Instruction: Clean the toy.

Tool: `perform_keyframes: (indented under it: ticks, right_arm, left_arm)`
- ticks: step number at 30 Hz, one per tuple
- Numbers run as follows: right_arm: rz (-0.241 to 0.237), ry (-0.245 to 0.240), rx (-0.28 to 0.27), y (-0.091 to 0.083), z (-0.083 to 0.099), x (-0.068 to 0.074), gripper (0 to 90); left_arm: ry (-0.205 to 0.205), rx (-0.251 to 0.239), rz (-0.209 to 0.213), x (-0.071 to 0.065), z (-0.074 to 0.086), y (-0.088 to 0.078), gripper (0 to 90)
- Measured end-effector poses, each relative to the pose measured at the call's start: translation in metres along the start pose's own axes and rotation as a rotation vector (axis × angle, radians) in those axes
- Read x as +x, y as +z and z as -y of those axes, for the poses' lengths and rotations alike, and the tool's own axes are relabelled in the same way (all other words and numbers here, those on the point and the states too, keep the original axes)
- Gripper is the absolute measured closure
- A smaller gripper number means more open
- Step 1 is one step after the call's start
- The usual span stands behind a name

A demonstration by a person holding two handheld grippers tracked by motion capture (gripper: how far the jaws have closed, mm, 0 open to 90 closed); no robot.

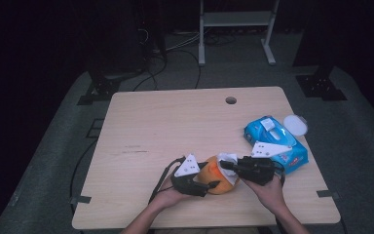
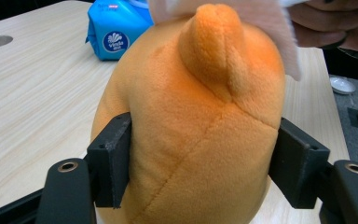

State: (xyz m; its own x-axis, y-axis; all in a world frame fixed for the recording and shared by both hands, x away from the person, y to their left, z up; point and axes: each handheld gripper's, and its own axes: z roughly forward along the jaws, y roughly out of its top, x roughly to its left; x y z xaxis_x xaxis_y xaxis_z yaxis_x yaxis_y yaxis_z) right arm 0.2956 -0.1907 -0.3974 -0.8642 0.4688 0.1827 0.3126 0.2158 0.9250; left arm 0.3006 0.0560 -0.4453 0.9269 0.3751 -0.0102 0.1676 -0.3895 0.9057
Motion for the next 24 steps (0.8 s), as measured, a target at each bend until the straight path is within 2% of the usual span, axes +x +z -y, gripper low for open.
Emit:
perform_keyframes:
  ticks: [2,3,5,7,8,11,14,17,18,20,24]
  right_arm:
    - [0.008,-0.021,0.009,0.002,-0.002,0.003,86.0]
    - [0.006,-0.018,0.012,0.002,-0.001,0.001,86.0]
    - [0.006,-0.002,0.011,0.001,0.001,-0.003,86.0]
    - [0.015,0.012,0.009,-0.001,0.002,-0.006,86.0]
    - [0.024,0.005,0.006,-0.003,0.001,-0.005,86.0]
    - [0.029,-0.015,-0.003,-0.005,-0.002,-0.002,86.0]
    - [0.003,-0.046,-0.011,-0.004,-0.006,0.008,86.1]
    - [0.010,-0.102,0.032,0.004,-0.006,0.016,86.1]
    - [0.016,-0.101,0.050,0.007,-0.006,0.017,86.1]
    - [0.023,-0.104,0.058,0.008,-0.005,0.017,86.1]
    - [0.059,-0.114,0.060,0.004,-0.006,0.014,86.3]
  left_arm:
    - [0.008,0.005,0.015,0.000,-0.001,0.001,24.8]
    - [0.008,0.004,0.025,0.000,-0.001,0.001,20.6]
    - [0.004,-0.012,0.038,0.003,0.001,0.000,19.7]
    - [0.008,-0.021,0.038,0.003,0.002,-0.001,25.8]
    - [0.013,-0.023,0.029,0.003,0.001,-0.001,29.7]
    - [0.014,-0.027,0.000,-0.001,-0.002,0.002,33.5]
    - [0.036,-0.013,-0.017,-0.008,-0.007,0.008,34.1]
    - [0.067,0.001,-0.026,-0.014,-0.010,0.011,34.0]
    - [0.090,0.010,-0.034,-0.017,-0.011,0.013,34.0]
    - [0.096,0.018,-0.038,-0.017,-0.011,0.013,34.0]
    - [0.082,0.016,-0.047,-0.015,-0.011,0.013,35.4]
